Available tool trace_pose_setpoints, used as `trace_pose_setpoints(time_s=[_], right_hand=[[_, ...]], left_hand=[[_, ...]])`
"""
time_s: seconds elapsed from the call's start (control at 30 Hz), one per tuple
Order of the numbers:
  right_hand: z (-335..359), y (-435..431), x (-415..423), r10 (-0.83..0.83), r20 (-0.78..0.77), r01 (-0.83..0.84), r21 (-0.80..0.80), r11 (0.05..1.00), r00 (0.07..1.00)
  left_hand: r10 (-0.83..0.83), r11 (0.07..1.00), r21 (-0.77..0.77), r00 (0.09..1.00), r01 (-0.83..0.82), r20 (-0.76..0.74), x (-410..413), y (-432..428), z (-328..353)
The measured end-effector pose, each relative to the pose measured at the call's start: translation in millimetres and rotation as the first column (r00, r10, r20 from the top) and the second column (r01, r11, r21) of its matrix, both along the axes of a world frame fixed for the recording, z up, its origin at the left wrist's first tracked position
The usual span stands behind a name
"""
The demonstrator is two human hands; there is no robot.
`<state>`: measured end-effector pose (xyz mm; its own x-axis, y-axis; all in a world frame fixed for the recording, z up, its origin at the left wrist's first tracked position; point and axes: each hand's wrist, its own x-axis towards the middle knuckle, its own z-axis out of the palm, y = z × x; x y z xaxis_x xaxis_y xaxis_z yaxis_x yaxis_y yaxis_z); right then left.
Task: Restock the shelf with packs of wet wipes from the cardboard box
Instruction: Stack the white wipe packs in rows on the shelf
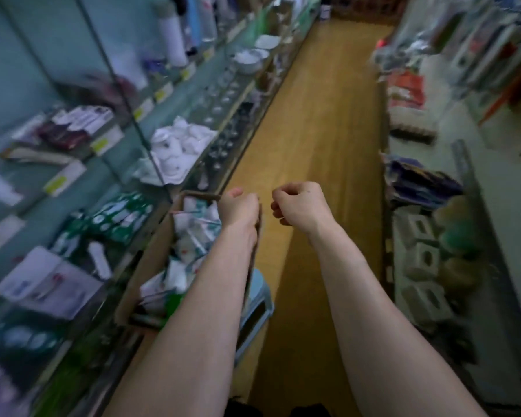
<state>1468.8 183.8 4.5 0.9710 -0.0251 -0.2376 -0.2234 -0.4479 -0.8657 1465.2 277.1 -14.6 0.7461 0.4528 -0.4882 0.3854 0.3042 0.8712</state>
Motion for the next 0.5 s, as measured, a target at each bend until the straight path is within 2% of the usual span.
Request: trace_pose_setpoints(time_s=[0.23, 0.5], right_hand=[[-52, 105, -4, 0.172, -0.150, -0.175, -0.005, 0.985, 0.974], [-135, 152, 23, 0.300, -0.351, -0.341, -0.058, 0.938, 0.887]], left_hand=[[0.161, 0.981, -0.087, 0.976, -0.174, -0.146, -31, 115, -47], [0.364, 0.861, -0.232, 0.867, -0.453, -0.340, -49, 177, -105]])
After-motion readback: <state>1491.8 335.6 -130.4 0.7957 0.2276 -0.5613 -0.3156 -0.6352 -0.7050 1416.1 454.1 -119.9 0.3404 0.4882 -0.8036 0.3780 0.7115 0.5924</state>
